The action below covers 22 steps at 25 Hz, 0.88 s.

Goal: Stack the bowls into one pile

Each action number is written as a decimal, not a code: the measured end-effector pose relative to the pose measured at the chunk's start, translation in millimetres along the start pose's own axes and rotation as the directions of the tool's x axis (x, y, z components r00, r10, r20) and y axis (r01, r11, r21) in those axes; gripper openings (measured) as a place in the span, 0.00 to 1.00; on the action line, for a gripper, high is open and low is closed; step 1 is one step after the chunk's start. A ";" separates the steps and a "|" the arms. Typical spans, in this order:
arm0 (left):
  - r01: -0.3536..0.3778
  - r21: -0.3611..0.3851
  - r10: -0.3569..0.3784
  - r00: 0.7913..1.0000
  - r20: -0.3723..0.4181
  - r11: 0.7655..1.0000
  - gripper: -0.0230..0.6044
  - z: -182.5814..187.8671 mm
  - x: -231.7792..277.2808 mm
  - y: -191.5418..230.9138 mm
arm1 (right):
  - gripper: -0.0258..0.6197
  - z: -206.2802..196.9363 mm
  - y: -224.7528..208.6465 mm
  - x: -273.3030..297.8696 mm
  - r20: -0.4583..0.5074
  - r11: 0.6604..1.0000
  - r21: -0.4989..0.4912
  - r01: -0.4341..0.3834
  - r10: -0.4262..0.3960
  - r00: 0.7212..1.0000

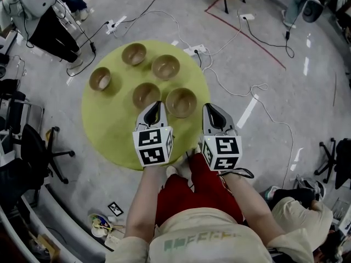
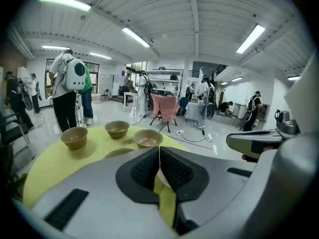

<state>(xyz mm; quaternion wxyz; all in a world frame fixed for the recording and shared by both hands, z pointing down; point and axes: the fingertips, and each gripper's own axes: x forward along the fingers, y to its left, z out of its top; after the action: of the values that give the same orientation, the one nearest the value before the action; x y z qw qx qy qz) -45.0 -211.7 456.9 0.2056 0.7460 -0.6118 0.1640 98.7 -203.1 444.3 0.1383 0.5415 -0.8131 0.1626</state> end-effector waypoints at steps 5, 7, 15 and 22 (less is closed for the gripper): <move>0.028 0.005 -0.028 0.999 0.029 1.000 0.07 6.2 -20.6 0.9 | 0.10 8.7 15.0 -14.6 0.032 1.000 -0.015 0.001 -0.001 0.999; 0.041 0.009 -0.041 0.998 0.043 0.999 0.07 10.0 -29.3 1.1 | 0.10 12.5 20.5 -20.2 0.046 1.000 -0.020 0.004 -0.003 0.999; 0.079 0.016 -0.080 0.990 0.112 0.997 0.07 23.4 -68.2 5.2 | 0.10 19.6 43.1 -43.1 0.094 0.999 -0.033 0.004 -0.001 0.996; 0.099 0.022 -0.101 0.981 0.168 0.995 0.07 29.2 -104.2 5.9 | 0.10 27.5 62.5 -70.7 0.140 0.999 -0.051 0.009 -0.002 0.990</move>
<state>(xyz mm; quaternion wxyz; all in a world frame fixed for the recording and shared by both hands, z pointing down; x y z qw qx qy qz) -71.5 -139.4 380.7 0.1558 0.7884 -0.5876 0.0940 66.1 -132.8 383.8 0.0954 0.5500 -0.8233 0.1029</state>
